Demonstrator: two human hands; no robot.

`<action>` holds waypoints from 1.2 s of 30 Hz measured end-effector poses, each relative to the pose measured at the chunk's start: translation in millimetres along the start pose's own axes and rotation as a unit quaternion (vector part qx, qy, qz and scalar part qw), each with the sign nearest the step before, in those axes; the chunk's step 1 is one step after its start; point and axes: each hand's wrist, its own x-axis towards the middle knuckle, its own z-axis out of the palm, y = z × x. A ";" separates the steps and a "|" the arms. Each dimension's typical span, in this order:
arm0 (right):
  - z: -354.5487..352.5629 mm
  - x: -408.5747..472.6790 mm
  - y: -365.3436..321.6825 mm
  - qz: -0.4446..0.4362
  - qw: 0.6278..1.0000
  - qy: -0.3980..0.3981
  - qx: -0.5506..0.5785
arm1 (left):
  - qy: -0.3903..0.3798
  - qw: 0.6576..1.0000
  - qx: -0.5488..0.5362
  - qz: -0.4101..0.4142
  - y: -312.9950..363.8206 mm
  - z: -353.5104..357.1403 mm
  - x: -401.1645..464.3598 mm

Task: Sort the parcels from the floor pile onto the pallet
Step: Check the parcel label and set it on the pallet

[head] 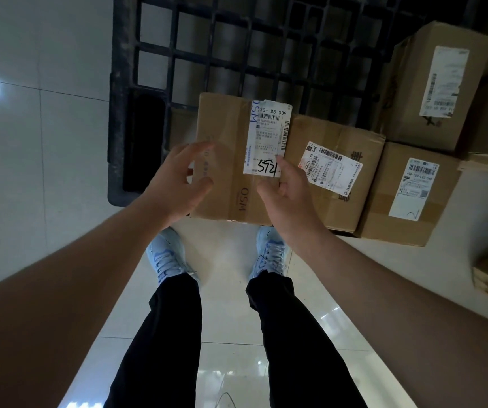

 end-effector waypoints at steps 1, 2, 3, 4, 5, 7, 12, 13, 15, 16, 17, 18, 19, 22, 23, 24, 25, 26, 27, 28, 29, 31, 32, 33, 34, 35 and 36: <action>0.6 -0.2 0.1 0.005 1.000 0.006 -0.001 | 0.000 1.000 0.001 0.000 -0.8 0.1 0.0; 1.3 -0.7 -0.1 0.008 1.000 0.010 -0.003 | 0.000 1.000 0.002 0.001 -1.6 0.3 -0.1; 1.8 -1.0 -0.4 0.007 1.000 0.011 -0.006 | 0.000 1.000 0.005 0.002 -2.5 0.6 -0.2; 2.0 -1.7 -0.6 0.005 1.000 0.009 -0.010 | 0.002 1.000 0.009 0.003 -3.3 1.3 0.0; 1.9 -2.6 -0.7 0.002 1.000 0.005 -0.015 | 0.005 1.000 0.012 0.002 -3.8 2.0 0.1; 0.5 -4.4 -1.5 -0.002 1.000 -0.004 -0.027 | 0.008 1.000 0.019 0.002 -4.0 2.9 0.8; -2.4 -3.8 -7.0 -0.010 0.994 -0.011 -0.105 | 0.011 0.992 0.122 0.019 2.9 4.4 1.6; -2.2 -3.5 -9.9 -0.011 0.992 -0.007 -0.122 | 0.014 0.989 0.143 0.020 6.7 4.5 1.1; -2.6 -4.0 -18.4 -0.009 0.988 -0.004 -0.155 | 0.021 0.985 0.169 0.016 17.9 3.3 -1.8; -3.5 -5.0 -23.8 -0.004 0.986 -0.008 -0.166 | 0.023 0.984 0.176 0.013 25.3 2.2 -4.4; -4.9 -6.5 -29.5 0.002 0.985 -0.013 -0.172 | 0.023 0.983 0.182 0.011 33.6 0.5 -7.5; -7.4 -9.1 -35.8 0.005 0.984 -0.019 -0.175 | 0.022 0.981 0.190 0.010 43.0 -1.6 -11.3; -10.2 -12.3 -41.7 0.004 0.984 -0.025 -0.177 | 0.019 0.980 0.199 0.010 53.4 -3.8 -15.8; -21.3 -29.7 -62.2 -0.013 0.982 -0.044 -0.185 | 0.022 0.975 0.219 0.018 88.1 -12.6 -34.2; -25.3 -37.2 -69.7 -0.019 0.981 -0.048 -0.187 | 0.028 0.974 0.225 0.022 100.3 -15.9 -42.1; -29.8 -45.8 -77.5 -0.025 0.980 -0.050 -0.191 | 0.035 0.972 0.232 0.027 112.8 -19.5 -50.8; -34.1 -55.5 -85.9 -0.032 0.979 -0.050 -0.195 | 0.042 0.969 0.242 0.036 125.5 -23.5 -60.4; -38.3 -66.7 -94.6 -0.038 0.978 -0.050 -0.199 | 0.046 0.964 0.256 0.048 138.1 -27.9 -70.6; -42.6 -79.3 -103.3 -0.045 0.977 -0.051 -0.202 | 0.045 0.960 0.271 0.062 150.1 -32.5 -81.5; -47.1 -92.8 -112.3 -0.056 0.976 -0.052 -0.204 | 0.041 0.955 0.285 0.075 161.0 -37.2 -92.9; -51.5 -106.5 -121.0 -0.069 0.975 -0.052 -0.205 | 0.038 0.950 0.298 0.084 171.6 -42.2 -105.0; -60.5 -133.5 -136.9 -0.094 0.974 -0.047 -0.200 | 0.037 0.942 0.320 0.093 190.3 -52.2 -129.3; -65.1 -147.6 -144.5 -0.107 0.973 -0.040 -0.202 | 0.035 0.938 0.331 0.099 199.5 -57.1 -142.4; -69.5 -161.6 -152.0 -0.118 0.971 -0.030 -0.208 | 0.030 0.932 0.344 0.107 209.1 -62.1 -155.7; -74.7 -177.8 -160.2 -0.129 0.968 -0.017 -0.216 | 0.024 0.924 0.362 0.119 220.3 -67.6 -170.4; -79.3 -195.3 -168.4 -0.140 0.965 -0.005 -0.223 | 0.019 0.914 0.384 0.131 231.6 -73.2 -186.1; -84.0 -215.1 -176.6 -0.150 0.962 0.007 -0.229 | 0.019 0.903 0.405 0.146 243.6 -78.8 -202.5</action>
